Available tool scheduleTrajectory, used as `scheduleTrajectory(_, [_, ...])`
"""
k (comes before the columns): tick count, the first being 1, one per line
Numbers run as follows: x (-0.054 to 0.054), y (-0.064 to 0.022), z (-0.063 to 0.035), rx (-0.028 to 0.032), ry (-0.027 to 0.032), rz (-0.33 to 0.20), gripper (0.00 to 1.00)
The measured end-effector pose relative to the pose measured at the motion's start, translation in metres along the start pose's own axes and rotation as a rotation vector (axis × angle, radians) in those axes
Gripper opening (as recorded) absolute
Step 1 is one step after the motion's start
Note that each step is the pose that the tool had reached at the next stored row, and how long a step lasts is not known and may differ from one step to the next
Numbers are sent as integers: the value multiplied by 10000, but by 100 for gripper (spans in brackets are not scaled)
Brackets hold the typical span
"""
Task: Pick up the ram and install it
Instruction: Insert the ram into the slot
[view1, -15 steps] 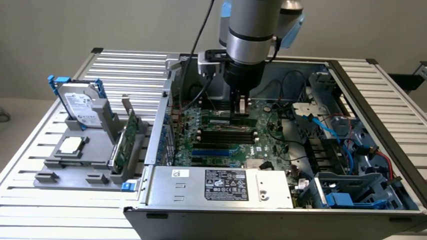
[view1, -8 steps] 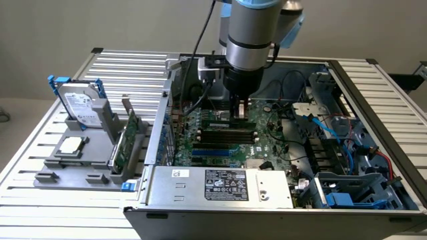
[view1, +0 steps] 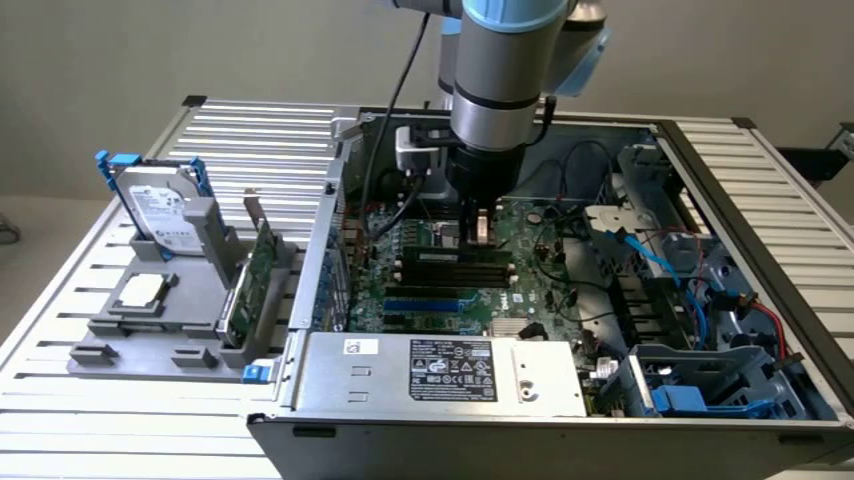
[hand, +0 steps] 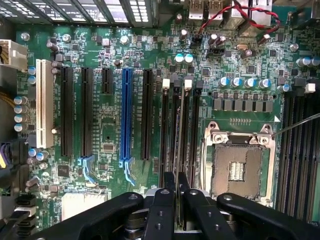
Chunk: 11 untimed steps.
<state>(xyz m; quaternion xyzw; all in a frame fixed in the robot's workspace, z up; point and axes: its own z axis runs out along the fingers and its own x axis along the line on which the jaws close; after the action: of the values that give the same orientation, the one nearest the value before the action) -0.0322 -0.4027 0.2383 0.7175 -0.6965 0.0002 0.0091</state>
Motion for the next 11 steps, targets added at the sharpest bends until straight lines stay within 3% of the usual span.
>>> scheduleTrajectory(2, [0, 0, 2, -2, 63, -66, 14])
scheduleTrajectory(9, [0, 1, 3, 6, 64, -79, 14])
scheduleTrajectory(11, [1, 1, 6, 52, 65, -98, 14])
